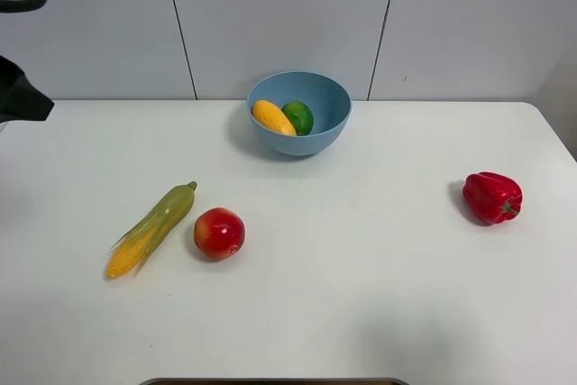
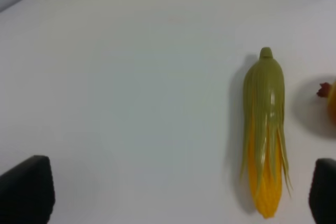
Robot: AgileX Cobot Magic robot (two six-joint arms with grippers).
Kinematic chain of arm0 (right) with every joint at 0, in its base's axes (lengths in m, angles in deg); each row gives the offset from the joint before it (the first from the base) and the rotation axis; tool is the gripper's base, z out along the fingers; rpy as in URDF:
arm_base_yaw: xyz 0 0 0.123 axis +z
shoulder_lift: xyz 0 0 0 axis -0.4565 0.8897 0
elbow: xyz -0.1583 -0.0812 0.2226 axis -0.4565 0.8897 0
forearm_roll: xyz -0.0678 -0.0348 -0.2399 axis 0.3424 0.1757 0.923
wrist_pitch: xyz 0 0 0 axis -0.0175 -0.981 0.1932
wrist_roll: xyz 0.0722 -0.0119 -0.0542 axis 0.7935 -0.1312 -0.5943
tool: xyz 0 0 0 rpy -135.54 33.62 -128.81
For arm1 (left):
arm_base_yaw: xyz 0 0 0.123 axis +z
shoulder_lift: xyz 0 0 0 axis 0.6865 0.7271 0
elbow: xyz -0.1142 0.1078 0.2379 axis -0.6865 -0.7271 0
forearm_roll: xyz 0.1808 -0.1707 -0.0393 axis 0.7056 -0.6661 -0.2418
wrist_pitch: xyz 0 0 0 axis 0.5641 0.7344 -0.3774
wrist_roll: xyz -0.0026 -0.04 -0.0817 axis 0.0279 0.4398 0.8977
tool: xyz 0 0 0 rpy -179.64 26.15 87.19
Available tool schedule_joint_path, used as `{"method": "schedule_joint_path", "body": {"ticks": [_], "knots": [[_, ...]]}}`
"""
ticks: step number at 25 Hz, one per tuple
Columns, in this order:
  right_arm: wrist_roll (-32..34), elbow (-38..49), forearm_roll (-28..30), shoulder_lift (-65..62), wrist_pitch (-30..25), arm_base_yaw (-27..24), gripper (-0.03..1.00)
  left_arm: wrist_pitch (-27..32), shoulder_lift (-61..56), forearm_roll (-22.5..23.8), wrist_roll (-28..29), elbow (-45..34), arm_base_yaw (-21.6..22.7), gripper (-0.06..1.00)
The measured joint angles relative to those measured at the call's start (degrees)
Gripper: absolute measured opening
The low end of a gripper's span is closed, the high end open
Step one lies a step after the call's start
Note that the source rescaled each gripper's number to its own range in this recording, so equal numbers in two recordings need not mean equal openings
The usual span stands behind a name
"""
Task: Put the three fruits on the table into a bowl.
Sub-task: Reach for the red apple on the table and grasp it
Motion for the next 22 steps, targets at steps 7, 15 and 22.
{"method": "schedule_joint_path", "body": {"ticks": [7,15,22], "knots": [[0.0,0.0,0.0,0.0,0.0,0.0,0.91,0.2,9.6,7.7,8.9,3.9,-11.5,1.0],[0.0,0.0,0.0,0.0,0.0,0.0,0.91,5.0,15.4,8.4,15.8,3.9,-19.2,1.0],[0.0,0.0,0.0,0.0,0.0,0.0,0.91,2.5,20.3,6.7,16.4,3.9,-25.3,1.0]]}}
